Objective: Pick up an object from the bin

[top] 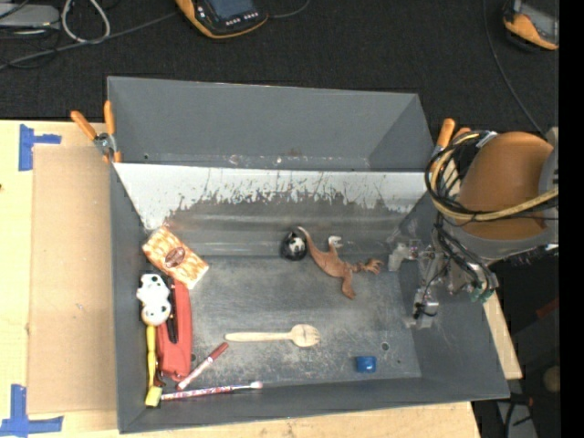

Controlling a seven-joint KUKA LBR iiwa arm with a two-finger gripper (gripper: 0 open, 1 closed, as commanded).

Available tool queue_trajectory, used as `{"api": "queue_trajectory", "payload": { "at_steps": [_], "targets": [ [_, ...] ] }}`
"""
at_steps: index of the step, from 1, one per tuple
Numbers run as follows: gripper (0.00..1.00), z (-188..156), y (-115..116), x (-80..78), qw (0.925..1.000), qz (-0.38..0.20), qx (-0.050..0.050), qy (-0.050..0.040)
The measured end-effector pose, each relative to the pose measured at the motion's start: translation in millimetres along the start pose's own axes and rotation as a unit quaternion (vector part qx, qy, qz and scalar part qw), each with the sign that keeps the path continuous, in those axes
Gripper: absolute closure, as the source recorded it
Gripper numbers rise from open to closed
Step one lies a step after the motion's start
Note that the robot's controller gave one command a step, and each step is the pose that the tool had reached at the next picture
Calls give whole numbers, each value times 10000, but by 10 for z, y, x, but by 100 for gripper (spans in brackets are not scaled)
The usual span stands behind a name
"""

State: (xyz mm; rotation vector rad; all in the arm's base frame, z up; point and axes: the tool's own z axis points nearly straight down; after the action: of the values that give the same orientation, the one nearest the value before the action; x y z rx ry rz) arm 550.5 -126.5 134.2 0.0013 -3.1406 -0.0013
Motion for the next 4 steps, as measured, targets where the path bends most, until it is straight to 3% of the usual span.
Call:
{"api": "queue_trajectory", "payload": {
  "at_steps": [1, 2, 3, 4],
  "targets": [
    [0, 429, 525, 461, 9975, -705, -1, 6],
    [0, 642, 753, 630, 9993, -386, 2, -8],
    [0, 27, 997, 528, 9956, -933, -22, 51],
    [0, 434, 1262, 641, 9965, -835, -14, 26]
  ]
}}
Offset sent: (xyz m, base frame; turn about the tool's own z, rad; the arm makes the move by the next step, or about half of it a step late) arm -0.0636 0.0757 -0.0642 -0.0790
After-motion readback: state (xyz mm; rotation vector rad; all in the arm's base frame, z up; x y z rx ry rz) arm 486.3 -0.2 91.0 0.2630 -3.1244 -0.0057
